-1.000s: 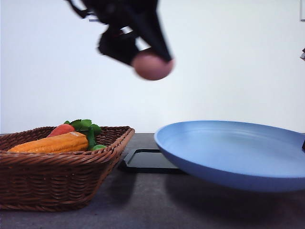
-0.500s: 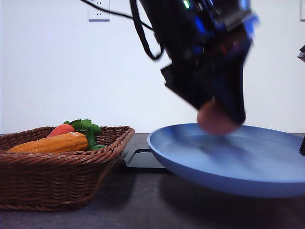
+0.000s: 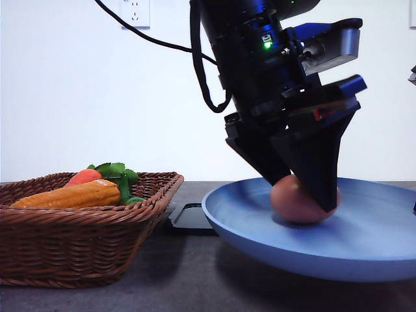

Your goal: Transfer egg from basket to plate and serve

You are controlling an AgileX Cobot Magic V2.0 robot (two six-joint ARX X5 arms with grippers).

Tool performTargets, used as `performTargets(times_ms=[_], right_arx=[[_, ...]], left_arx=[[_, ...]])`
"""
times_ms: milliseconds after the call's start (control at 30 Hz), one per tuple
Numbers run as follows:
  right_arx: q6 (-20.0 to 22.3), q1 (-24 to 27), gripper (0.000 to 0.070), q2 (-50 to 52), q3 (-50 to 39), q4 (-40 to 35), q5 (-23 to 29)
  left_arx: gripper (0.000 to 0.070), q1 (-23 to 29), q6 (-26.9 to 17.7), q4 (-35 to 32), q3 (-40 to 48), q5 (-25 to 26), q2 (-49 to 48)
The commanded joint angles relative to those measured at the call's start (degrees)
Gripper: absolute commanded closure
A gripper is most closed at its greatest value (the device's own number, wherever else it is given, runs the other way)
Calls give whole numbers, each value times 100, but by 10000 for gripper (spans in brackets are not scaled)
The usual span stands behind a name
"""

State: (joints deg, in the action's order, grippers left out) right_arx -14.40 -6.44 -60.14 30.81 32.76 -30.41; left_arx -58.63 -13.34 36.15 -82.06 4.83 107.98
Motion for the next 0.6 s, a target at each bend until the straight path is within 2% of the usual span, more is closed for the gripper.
performTargets(times_ms=[0, 333, 567], right_arx=[[-90, -24, 700, -48, 31, -20, -67], [-145, 47, 700, -366, 259, -12, -68], [-26, 107, 700, -1288, 1098, -55, -64]], left_arx=[[306, -71, 139, 36, -134, 122, 12], [308, 199, 397, 239, -138, 156, -1484], [308, 698, 401, 663, -138, 43, -2969]])
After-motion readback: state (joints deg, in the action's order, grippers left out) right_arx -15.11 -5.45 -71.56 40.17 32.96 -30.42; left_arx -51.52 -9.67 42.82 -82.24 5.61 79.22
